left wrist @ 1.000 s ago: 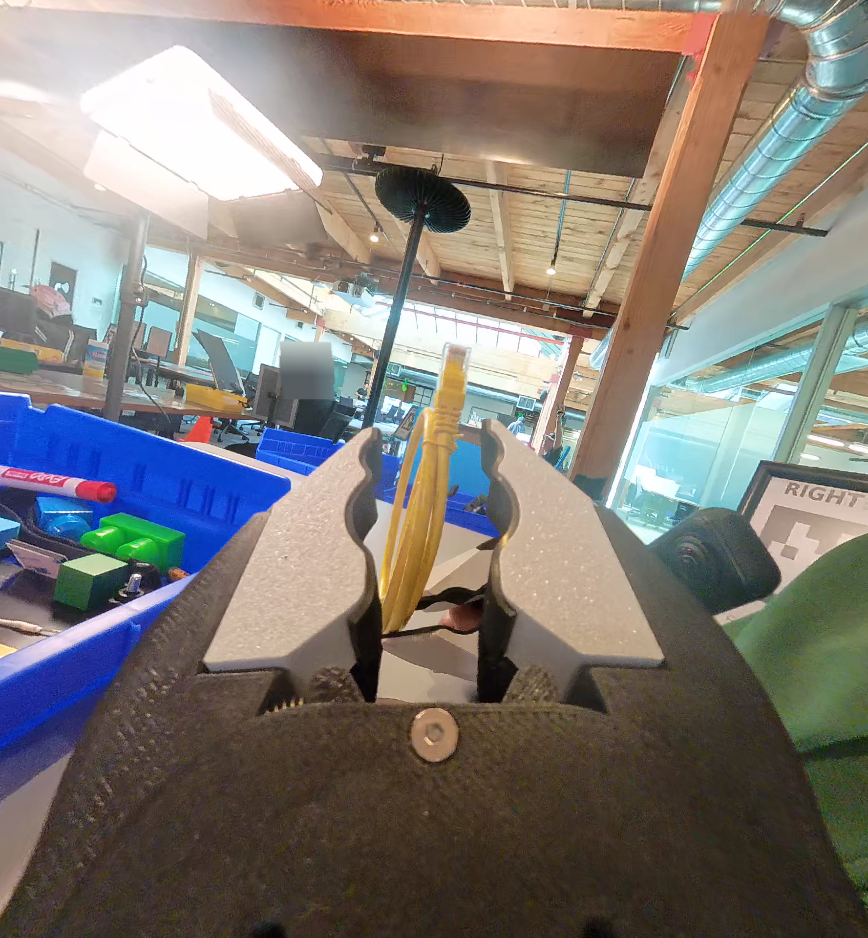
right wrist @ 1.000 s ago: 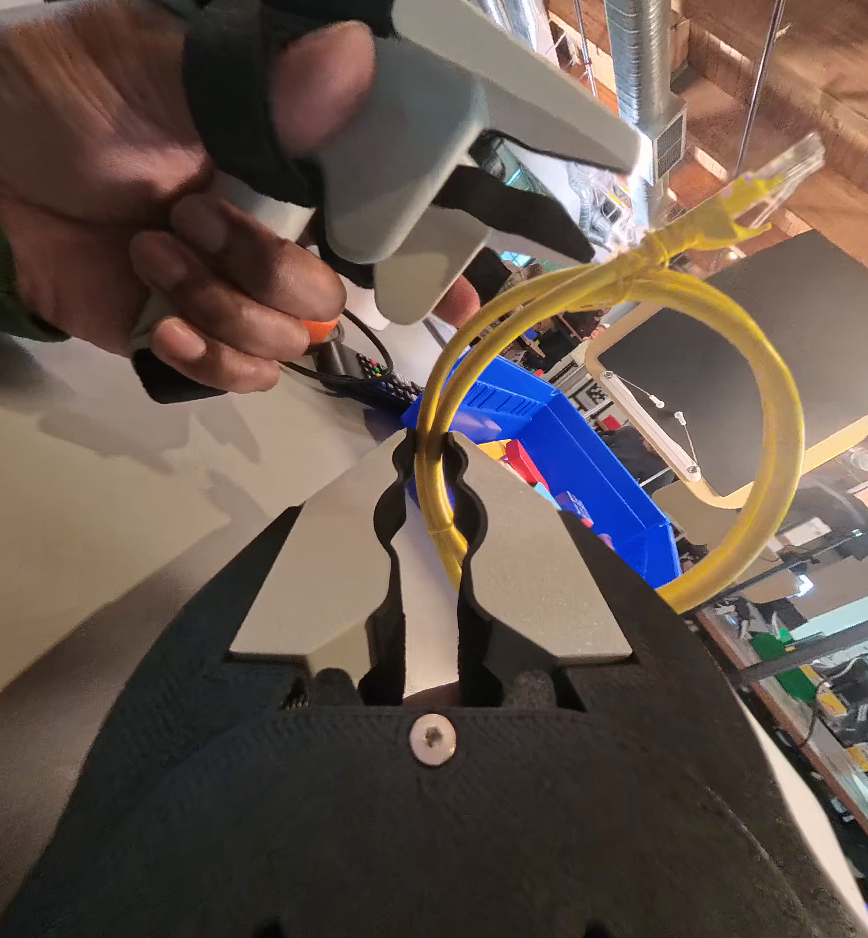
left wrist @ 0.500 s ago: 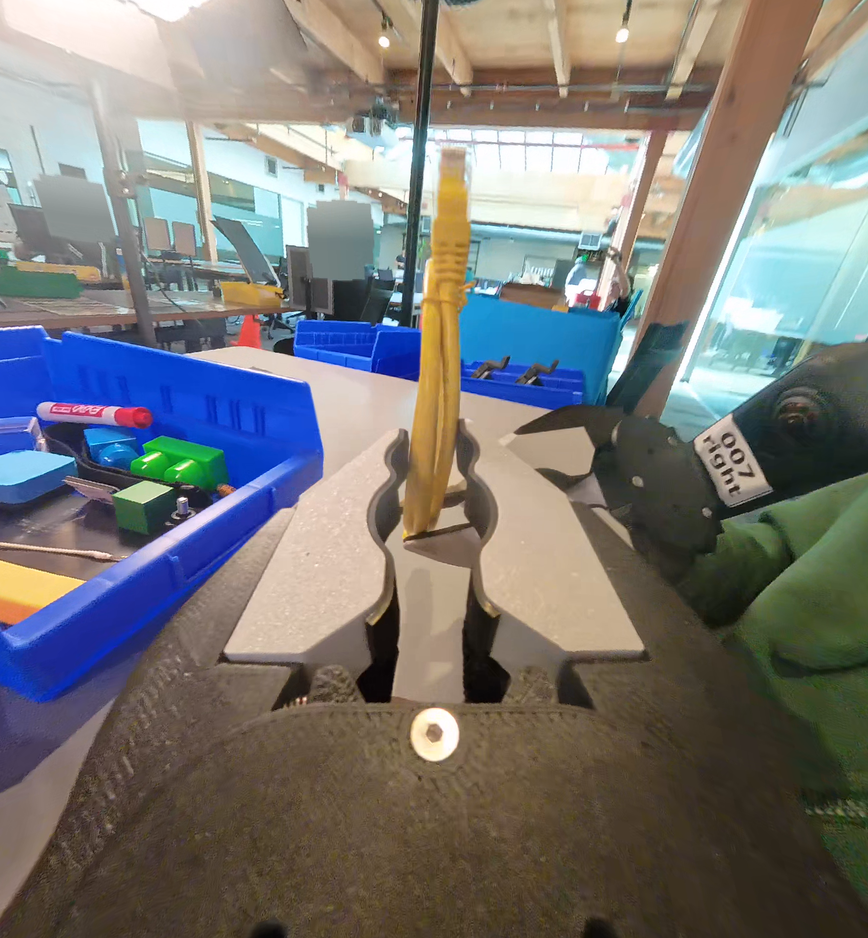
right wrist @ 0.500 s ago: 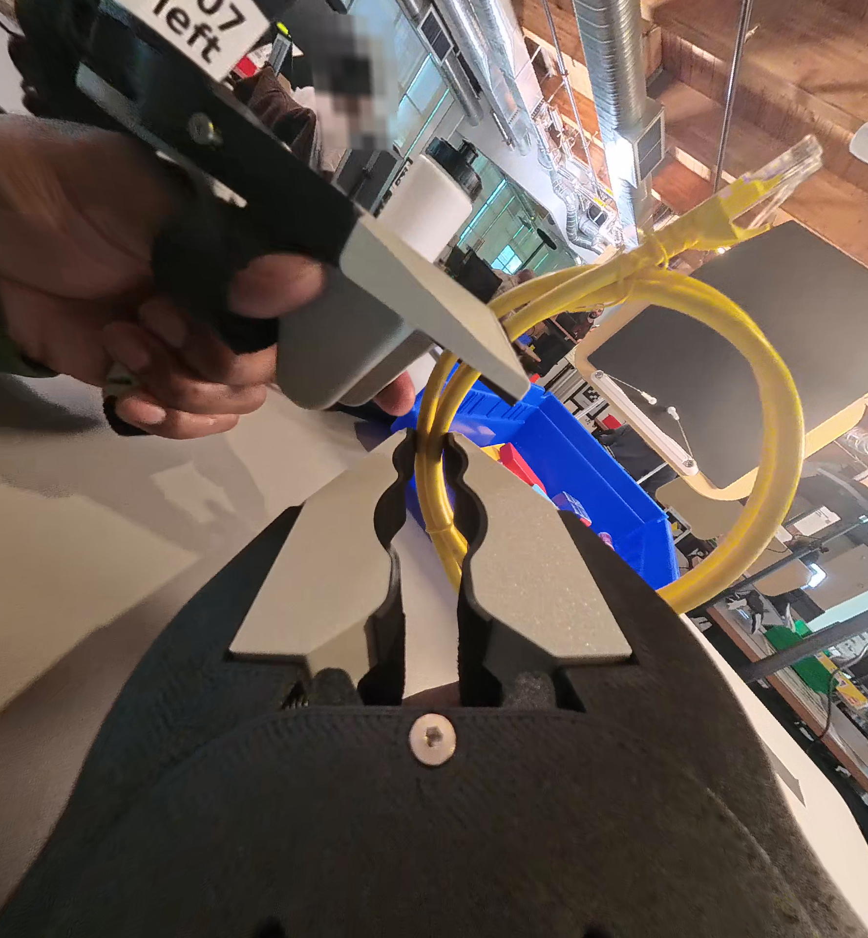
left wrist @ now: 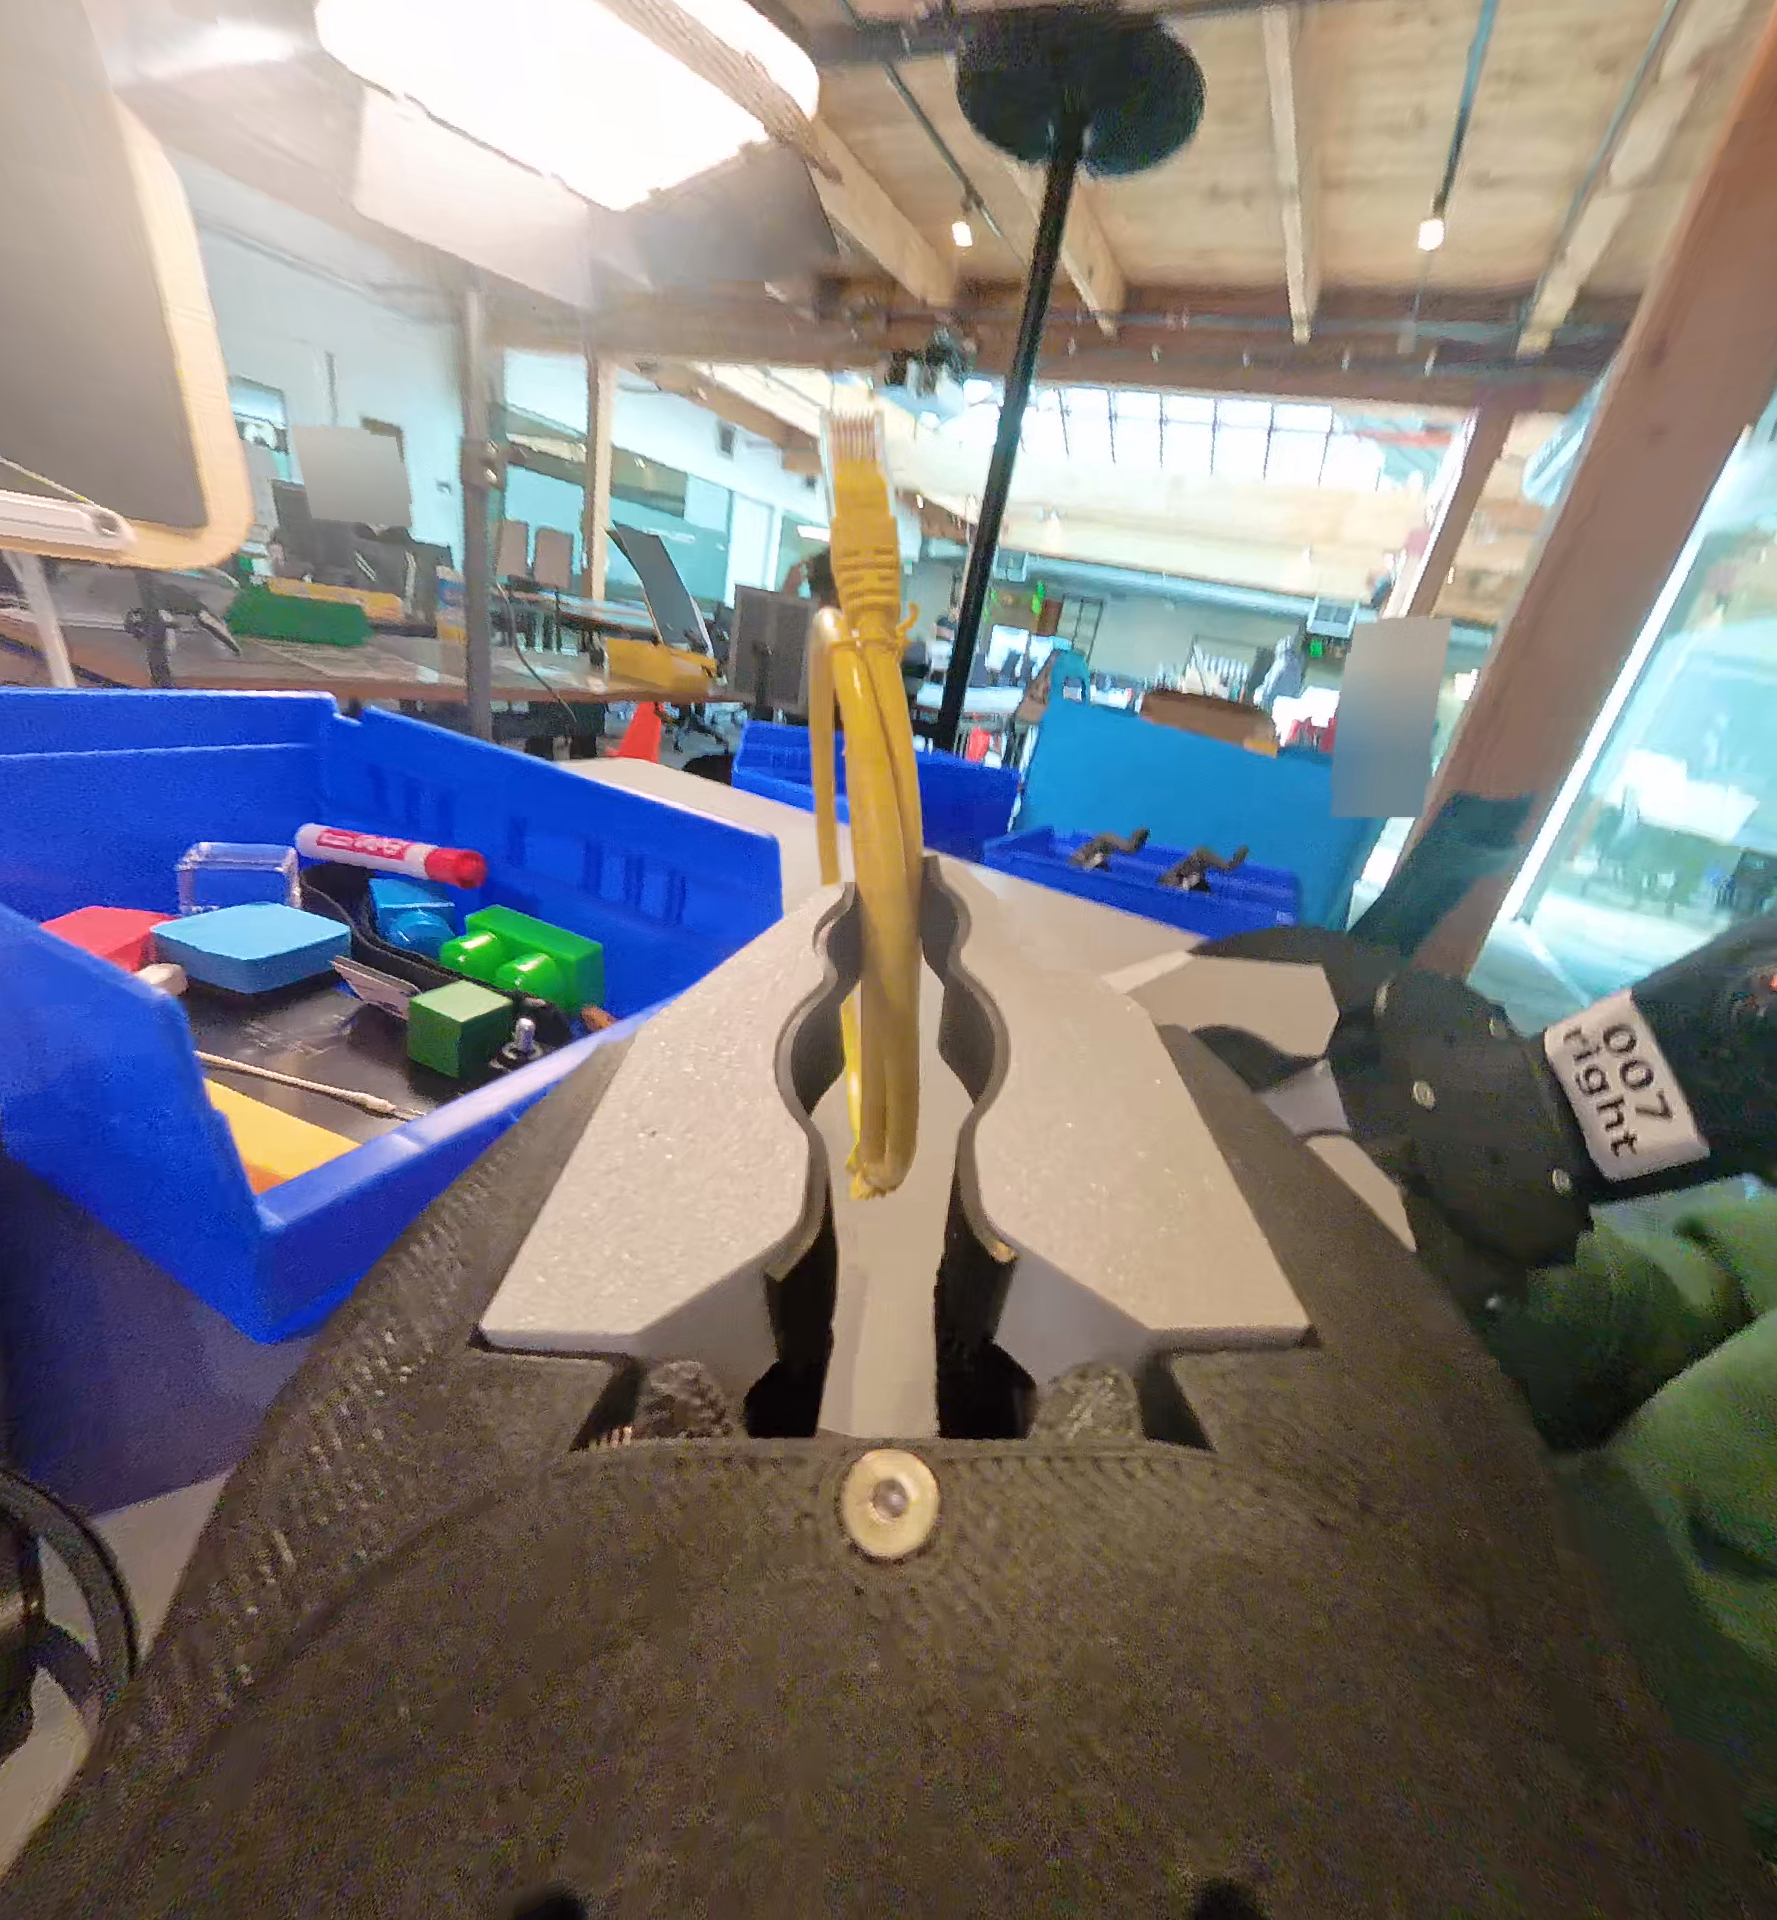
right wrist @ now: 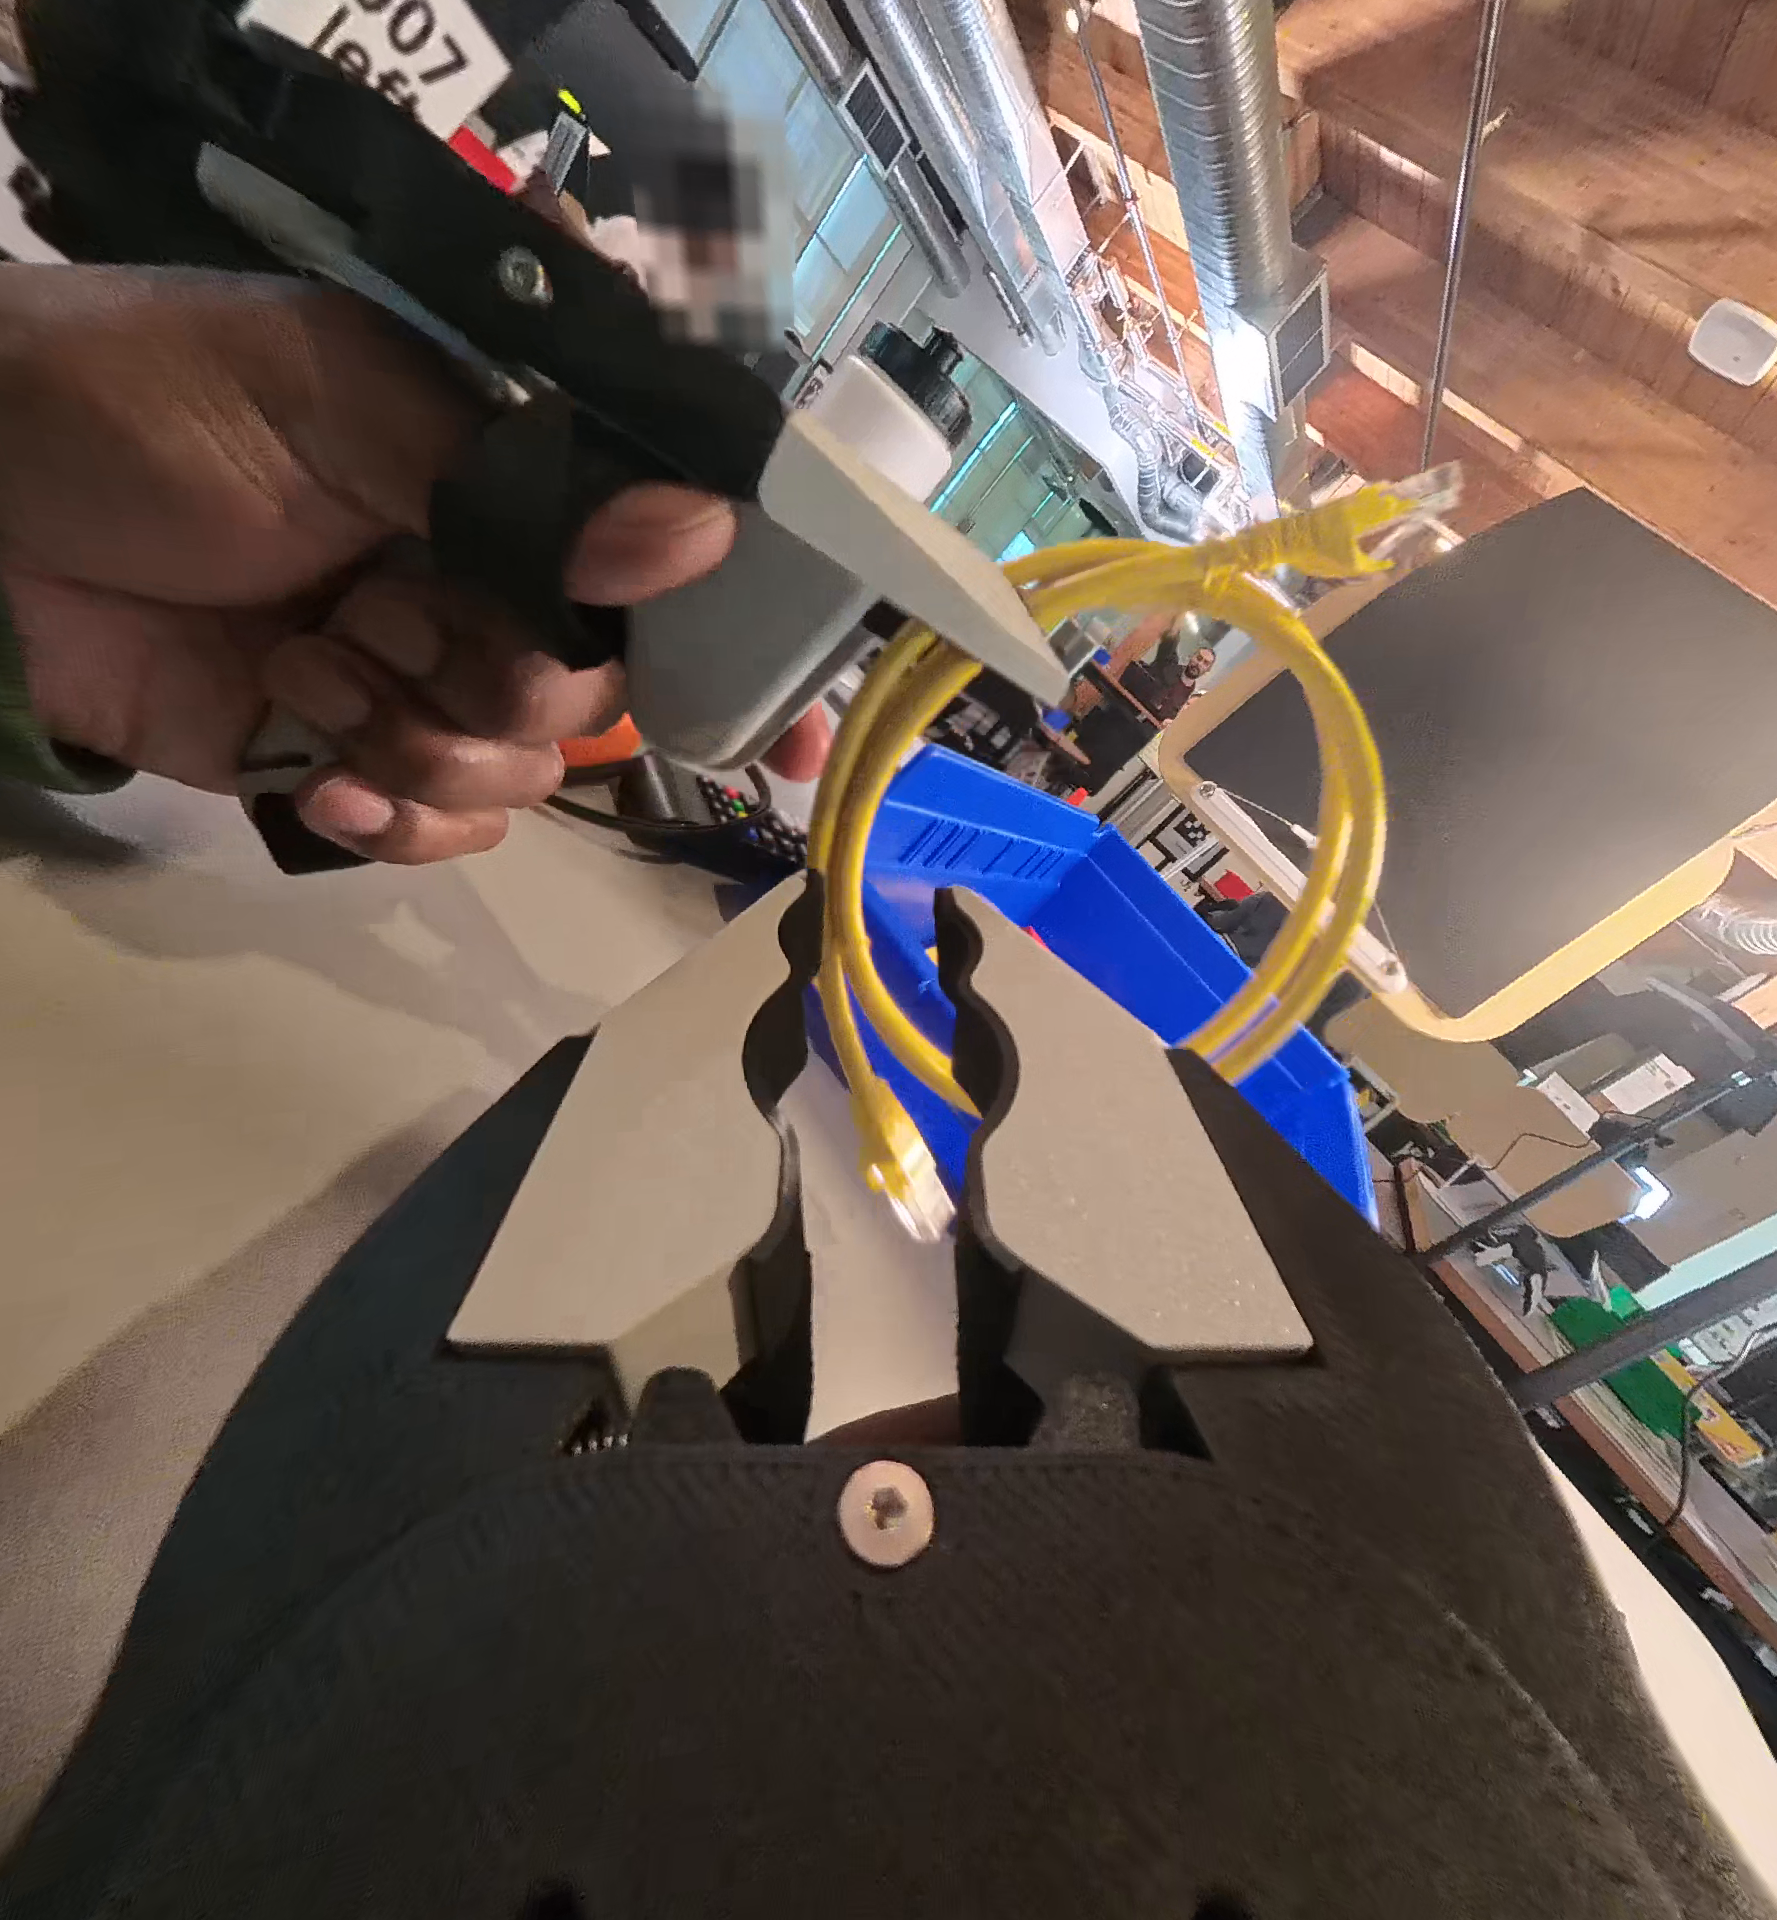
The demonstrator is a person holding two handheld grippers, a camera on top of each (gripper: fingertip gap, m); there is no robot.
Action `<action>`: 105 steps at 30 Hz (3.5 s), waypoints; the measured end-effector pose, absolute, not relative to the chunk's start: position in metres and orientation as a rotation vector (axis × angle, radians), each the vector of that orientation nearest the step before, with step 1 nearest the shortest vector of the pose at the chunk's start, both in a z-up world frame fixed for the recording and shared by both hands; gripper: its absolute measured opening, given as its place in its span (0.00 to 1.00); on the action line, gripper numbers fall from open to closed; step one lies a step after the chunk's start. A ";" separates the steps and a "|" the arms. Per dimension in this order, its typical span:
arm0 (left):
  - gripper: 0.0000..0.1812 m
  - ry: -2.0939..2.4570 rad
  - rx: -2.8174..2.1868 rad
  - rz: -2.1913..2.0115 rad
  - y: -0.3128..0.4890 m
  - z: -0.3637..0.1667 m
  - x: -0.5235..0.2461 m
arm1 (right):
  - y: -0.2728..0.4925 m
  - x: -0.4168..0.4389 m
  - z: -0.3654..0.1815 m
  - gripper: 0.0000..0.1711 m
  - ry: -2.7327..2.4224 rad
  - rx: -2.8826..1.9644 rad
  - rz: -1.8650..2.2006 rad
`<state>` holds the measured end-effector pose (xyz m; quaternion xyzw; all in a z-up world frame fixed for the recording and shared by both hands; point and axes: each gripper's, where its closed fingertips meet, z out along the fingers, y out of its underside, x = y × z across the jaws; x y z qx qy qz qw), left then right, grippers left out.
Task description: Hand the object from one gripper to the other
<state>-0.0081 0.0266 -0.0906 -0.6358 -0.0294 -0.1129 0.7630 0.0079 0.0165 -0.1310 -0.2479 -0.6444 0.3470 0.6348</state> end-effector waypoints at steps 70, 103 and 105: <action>0.21 0.219 -1.446 0.123 0.036 -0.098 0.026 | 0.098 0.025 -0.093 0.03 -1.132 -0.549 0.119; 0.06 -0.088 -1.333 0.093 0.018 -0.078 -0.023 | 0.104 0.009 -0.120 0.12 -1.267 -0.869 0.629; 0.06 -0.086 -1.334 0.098 0.018 -0.078 -0.023 | 0.103 0.009 -0.120 0.12 -1.270 -0.871 0.632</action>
